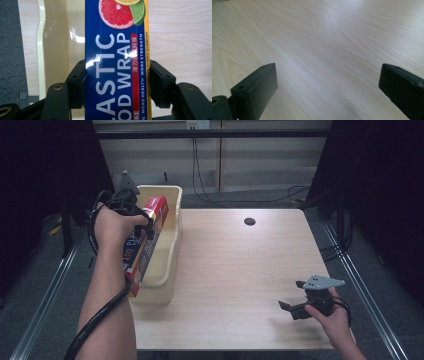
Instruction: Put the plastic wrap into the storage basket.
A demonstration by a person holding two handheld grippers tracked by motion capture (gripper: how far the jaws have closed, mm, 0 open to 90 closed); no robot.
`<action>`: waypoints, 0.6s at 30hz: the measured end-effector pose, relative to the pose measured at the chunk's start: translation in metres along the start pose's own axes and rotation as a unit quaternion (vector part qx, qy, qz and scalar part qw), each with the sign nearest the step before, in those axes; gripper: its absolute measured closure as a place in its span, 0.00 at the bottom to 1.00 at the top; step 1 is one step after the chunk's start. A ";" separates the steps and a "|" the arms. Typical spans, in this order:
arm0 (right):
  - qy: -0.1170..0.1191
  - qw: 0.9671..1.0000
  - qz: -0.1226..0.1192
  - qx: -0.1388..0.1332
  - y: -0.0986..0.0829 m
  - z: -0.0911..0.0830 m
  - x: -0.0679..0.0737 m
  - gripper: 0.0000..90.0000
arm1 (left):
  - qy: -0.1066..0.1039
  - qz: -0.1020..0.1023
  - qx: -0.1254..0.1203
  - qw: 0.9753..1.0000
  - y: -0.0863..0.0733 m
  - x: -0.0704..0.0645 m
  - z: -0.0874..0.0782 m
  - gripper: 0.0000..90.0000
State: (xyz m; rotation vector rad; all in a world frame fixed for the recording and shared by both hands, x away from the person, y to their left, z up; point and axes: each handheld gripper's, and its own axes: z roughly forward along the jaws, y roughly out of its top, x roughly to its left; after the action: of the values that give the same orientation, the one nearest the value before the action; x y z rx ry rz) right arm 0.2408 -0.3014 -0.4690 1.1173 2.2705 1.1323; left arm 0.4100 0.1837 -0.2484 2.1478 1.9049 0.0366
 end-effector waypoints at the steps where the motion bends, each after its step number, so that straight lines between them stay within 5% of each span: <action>1: -0.002 1.000 -0.001 0.000 0.000 0.000 0.000 0.02 | -0.001 0.000 0.001 1.000 0.000 0.000 0.002 0.45; 18: -0.001 1.000 0.000 -0.002 0.000 0.001 0.001 0.02 | -0.009 -0.008 0.015 1.000 -0.005 0.008 0.021 0.45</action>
State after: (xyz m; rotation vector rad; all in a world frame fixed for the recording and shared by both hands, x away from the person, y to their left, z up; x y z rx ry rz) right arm 0.2410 -0.2999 -0.4693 1.1156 2.2660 1.1343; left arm 0.4105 0.1885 -0.2707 2.1436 1.9252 -0.0129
